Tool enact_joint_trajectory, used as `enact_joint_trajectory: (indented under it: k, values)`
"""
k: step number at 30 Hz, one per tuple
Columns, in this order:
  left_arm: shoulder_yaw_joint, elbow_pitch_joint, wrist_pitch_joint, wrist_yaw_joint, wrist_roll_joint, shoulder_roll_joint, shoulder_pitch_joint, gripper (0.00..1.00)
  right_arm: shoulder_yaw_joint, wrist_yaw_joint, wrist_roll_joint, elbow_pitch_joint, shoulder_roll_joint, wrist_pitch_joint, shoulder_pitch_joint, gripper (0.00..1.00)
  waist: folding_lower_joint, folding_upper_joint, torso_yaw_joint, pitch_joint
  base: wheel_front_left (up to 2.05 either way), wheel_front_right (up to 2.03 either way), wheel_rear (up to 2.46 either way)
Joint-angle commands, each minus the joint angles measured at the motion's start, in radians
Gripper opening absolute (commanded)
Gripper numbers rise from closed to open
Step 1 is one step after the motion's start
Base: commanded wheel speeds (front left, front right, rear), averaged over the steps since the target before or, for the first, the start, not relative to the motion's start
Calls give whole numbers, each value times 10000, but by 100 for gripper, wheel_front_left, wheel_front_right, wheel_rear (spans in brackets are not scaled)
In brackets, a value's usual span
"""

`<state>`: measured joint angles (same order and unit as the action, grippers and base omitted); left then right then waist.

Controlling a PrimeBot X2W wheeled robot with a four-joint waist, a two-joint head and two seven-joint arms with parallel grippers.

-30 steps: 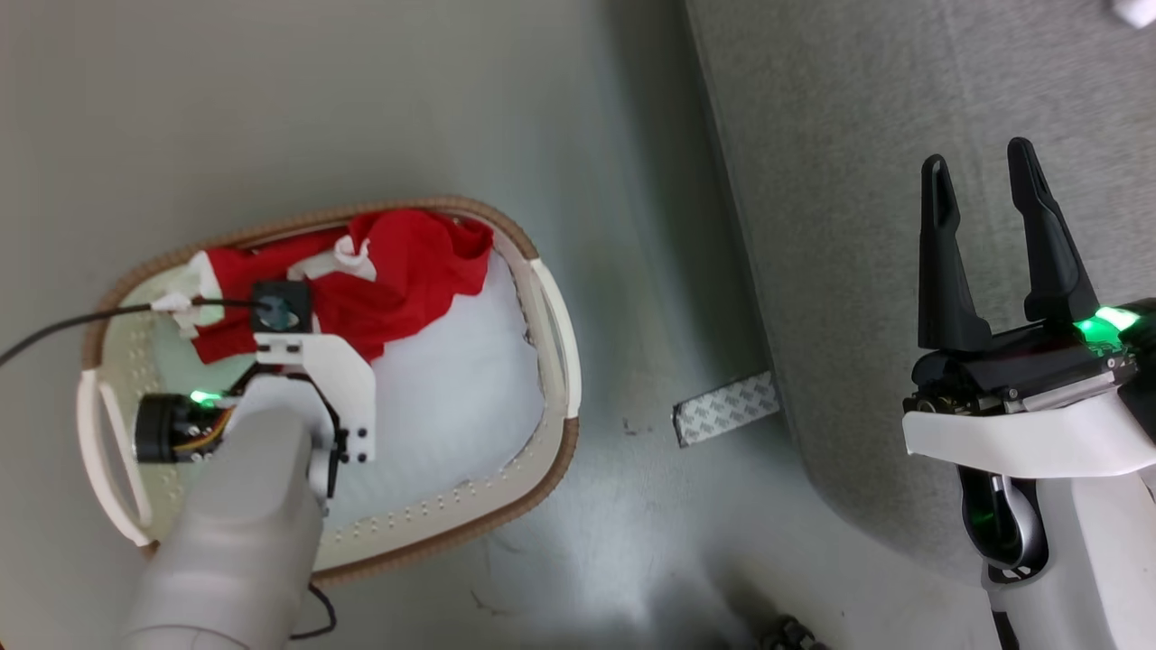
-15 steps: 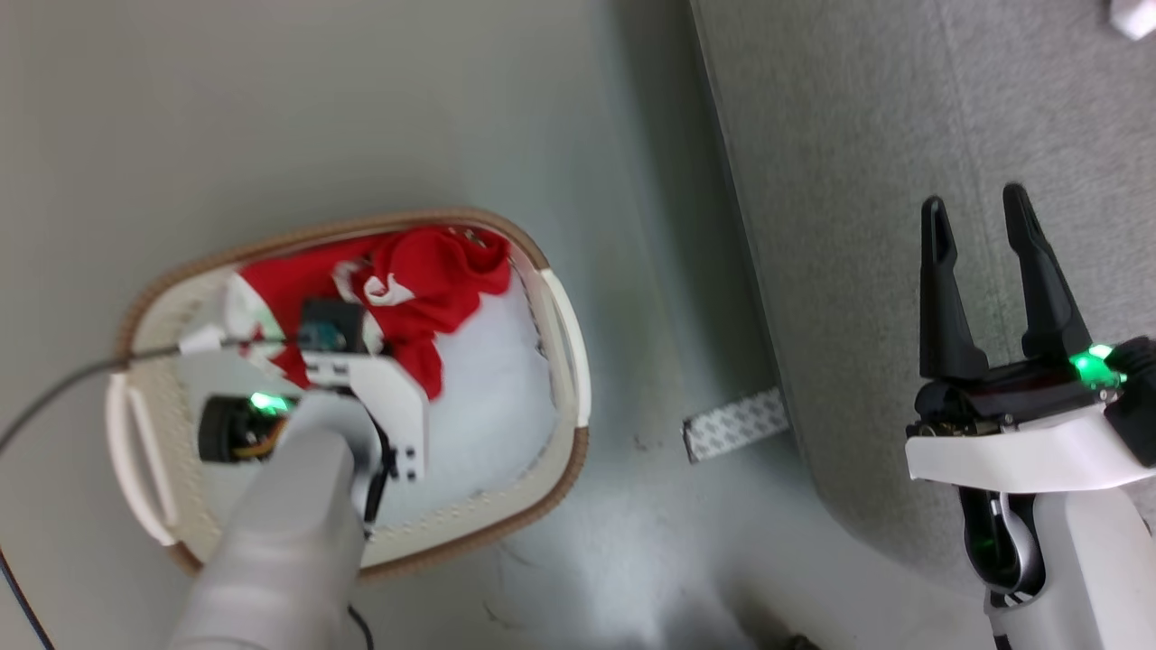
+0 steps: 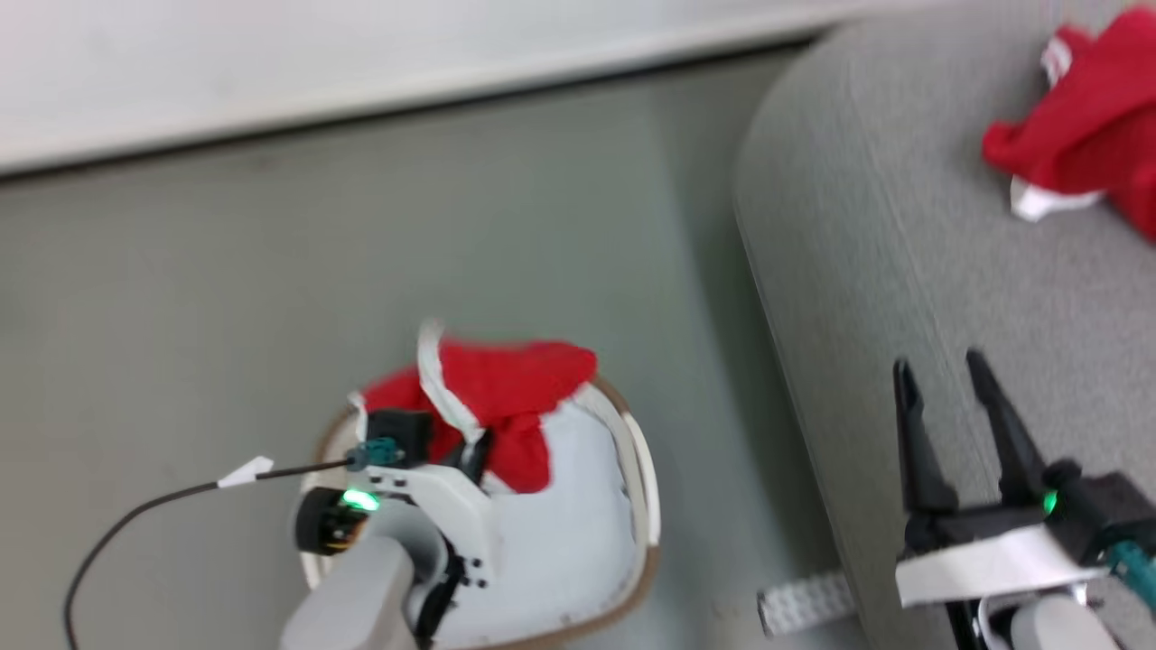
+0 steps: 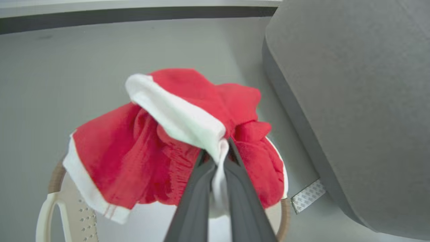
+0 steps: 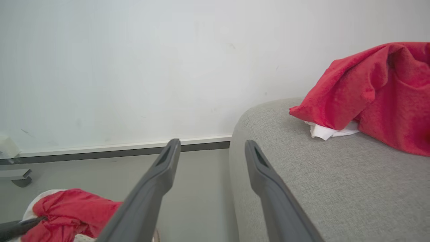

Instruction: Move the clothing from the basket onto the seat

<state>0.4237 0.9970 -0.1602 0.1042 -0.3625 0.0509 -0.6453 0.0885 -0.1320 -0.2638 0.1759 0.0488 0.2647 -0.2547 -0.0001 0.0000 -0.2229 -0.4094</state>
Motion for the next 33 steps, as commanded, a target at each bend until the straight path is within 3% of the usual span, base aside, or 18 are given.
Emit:
enact_joint_trajectory:
  k: [1,8,20,26,33]
  values:
    - [253,-627,118,-53,-400,1,417,0,-45,24,91,153,38,-5,437,100,1,0,1014,1881,0,0,0]
    - [801,-3689,1106,-764,-1009,15,1363,0,177,24,126,475,30,-5,1379,100,1,0,1378,3389,0,0,0]
    - [619,-9736,3273,-1935,-1184,996,2658,0,1386,24,728,558,30,-6,1730,100,1,0,1203,4290,0,0,0]
    - [638,-11087,3861,-2258,-1081,1281,2923,0,2259,25,1518,80,254,-7,1388,100,1,0,1078,4347,0,0,0]
    - [884,-11512,4088,-2338,-1077,1248,3105,0,3626,25,2006,163,1175,-6,85,100,1,0,968,4341,0,0,0]
